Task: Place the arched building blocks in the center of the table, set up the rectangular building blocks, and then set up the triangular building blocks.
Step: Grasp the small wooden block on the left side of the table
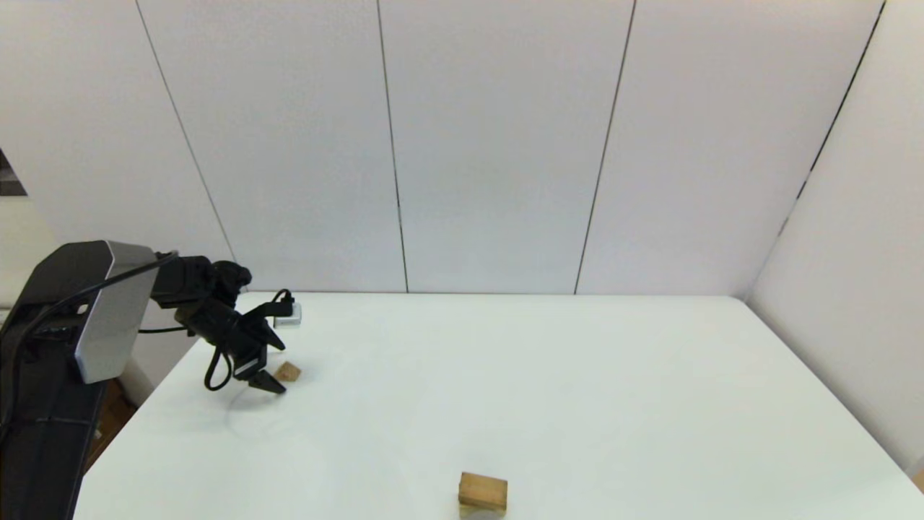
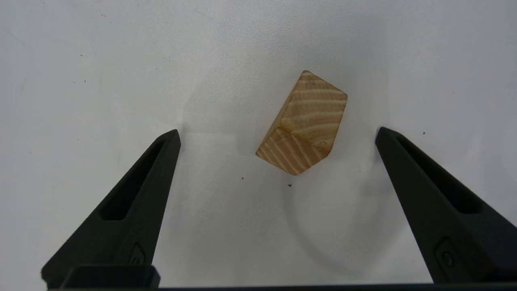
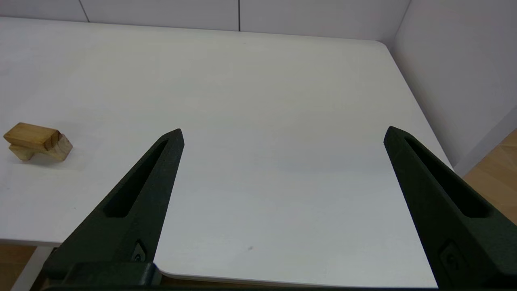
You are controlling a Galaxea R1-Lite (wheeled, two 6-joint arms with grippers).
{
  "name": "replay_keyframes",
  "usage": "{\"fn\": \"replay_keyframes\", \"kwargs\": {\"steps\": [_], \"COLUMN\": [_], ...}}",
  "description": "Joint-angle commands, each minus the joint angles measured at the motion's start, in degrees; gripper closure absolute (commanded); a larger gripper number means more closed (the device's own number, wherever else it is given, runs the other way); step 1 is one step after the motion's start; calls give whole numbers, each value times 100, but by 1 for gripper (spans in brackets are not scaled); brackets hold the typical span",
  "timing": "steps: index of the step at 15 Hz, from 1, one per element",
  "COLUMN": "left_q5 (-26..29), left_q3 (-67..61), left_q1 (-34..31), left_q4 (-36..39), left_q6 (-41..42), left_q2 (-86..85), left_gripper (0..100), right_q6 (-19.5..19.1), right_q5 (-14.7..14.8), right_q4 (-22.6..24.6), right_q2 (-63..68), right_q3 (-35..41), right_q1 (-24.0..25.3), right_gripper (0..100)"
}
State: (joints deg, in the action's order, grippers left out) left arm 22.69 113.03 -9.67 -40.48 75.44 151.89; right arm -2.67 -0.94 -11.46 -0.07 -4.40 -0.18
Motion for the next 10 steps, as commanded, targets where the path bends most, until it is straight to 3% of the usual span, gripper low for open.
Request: {"fn": "replay_keyframes", "kwargs": {"steps": [1,6,7,10], "left_q5": [16,69,69,78], "left_q3": [17,17,17,17], "left_q1": [17,35,35,53], "left_q4": [-12,-30,-38,-30], "left_q6": [-20,-108,-108,-161], "left_q2": [33,24,16,24], "left_gripper": [0,0,100,100], "right_q6": [-5,-5,-5,-5], "right_q5": [-3,-3,-3,-3], "right_q4": [-5,-5,-5,-5], "right_q2": [-1,-1,-1,-1], "right_q3": [1,1,1,1], "right_q1": [1,1,1,1], "right_gripper": [0,0,0,0]}}
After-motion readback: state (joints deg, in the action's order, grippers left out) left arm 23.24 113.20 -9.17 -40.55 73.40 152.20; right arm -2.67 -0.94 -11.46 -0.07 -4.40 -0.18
